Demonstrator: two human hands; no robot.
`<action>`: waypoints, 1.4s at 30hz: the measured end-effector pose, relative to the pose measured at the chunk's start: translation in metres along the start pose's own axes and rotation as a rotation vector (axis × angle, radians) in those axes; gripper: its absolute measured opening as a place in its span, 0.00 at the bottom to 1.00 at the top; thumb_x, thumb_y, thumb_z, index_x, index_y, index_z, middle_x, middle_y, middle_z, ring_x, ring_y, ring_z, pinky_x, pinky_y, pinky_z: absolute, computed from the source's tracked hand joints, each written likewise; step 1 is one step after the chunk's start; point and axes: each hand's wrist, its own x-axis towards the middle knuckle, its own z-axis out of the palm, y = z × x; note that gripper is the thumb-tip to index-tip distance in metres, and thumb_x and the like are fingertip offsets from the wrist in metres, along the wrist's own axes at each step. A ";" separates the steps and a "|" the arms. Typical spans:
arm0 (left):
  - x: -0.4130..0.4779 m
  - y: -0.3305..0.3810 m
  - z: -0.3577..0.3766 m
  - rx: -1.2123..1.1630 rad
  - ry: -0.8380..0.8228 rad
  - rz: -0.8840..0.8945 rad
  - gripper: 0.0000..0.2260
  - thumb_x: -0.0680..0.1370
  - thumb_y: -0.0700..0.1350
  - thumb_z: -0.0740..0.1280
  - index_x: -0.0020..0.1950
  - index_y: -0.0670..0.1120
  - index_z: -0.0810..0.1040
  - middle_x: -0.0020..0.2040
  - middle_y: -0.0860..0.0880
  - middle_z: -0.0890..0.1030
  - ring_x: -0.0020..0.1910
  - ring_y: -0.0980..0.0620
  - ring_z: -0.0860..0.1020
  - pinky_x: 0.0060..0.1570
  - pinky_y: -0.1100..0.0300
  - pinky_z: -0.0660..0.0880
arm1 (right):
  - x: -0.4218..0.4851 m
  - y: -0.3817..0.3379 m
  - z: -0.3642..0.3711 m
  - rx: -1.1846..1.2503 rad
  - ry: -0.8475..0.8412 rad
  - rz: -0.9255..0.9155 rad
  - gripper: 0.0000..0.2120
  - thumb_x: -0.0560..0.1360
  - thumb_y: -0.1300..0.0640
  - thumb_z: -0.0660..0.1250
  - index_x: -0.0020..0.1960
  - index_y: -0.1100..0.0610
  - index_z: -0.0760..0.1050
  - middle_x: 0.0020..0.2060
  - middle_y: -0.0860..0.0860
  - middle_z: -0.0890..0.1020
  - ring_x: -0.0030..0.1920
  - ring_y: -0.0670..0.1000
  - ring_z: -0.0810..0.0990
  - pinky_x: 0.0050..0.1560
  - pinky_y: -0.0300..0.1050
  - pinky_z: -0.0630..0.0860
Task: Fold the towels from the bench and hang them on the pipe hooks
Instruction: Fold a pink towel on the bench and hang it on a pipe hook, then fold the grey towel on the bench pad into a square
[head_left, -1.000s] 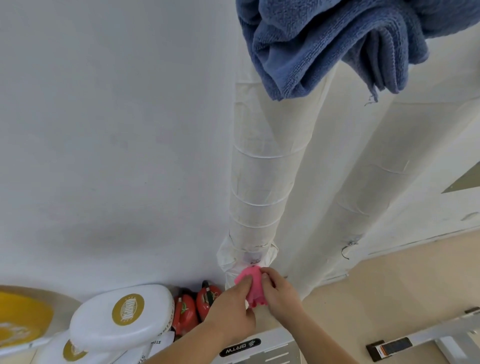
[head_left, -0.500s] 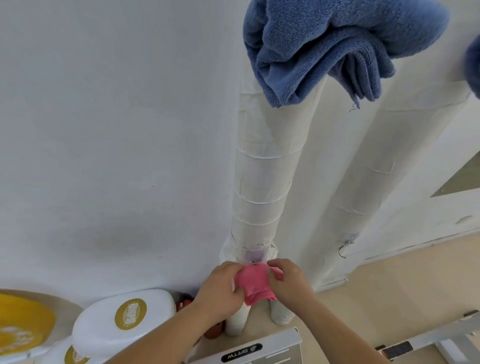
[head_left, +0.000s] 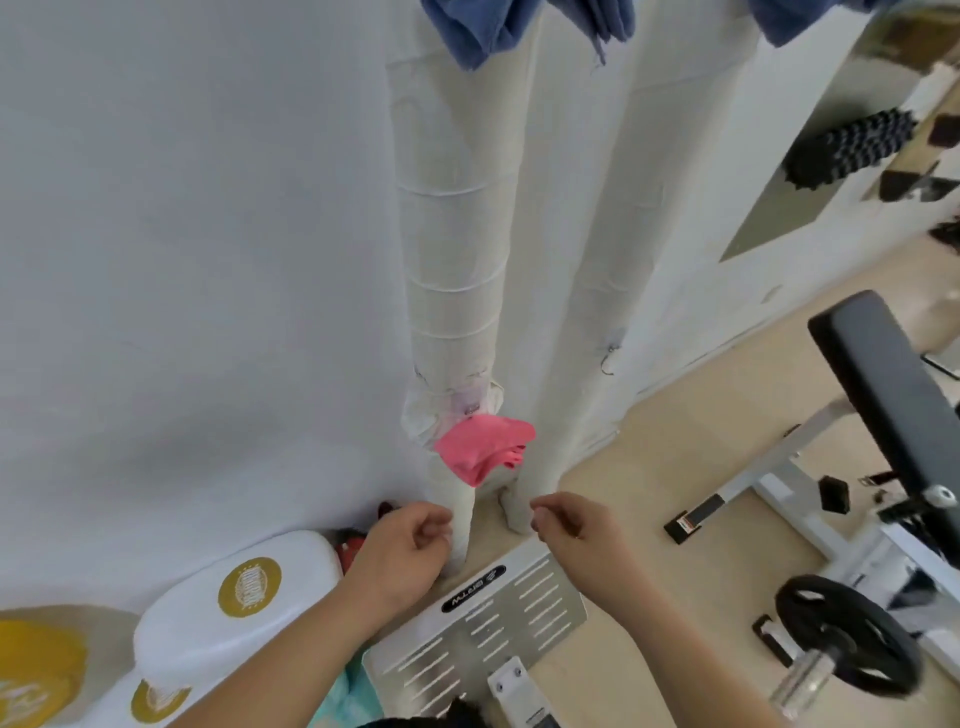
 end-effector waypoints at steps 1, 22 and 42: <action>-0.010 -0.002 0.000 -0.012 -0.044 0.018 0.10 0.79 0.42 0.70 0.59 0.51 0.83 0.51 0.54 0.86 0.50 0.62 0.83 0.56 0.67 0.76 | -0.015 0.002 0.004 0.017 0.011 0.027 0.12 0.80 0.55 0.66 0.46 0.38 0.80 0.44 0.52 0.86 0.47 0.53 0.84 0.53 0.50 0.81; -0.347 -0.059 0.150 0.175 -0.808 0.198 0.10 0.79 0.42 0.70 0.54 0.57 0.81 0.51 0.53 0.85 0.52 0.55 0.83 0.61 0.53 0.80 | -0.527 0.126 0.059 0.431 0.681 0.579 0.09 0.82 0.53 0.65 0.49 0.50 0.84 0.44 0.50 0.88 0.48 0.49 0.86 0.54 0.47 0.83; -0.529 -0.047 0.382 0.241 -0.792 0.036 0.20 0.81 0.43 0.68 0.73 0.52 0.71 0.57 0.56 0.78 0.56 0.57 0.78 0.52 0.66 0.76 | -0.694 0.315 -0.044 0.346 0.591 0.632 0.09 0.81 0.54 0.64 0.49 0.42 0.79 0.45 0.49 0.86 0.47 0.48 0.85 0.52 0.43 0.81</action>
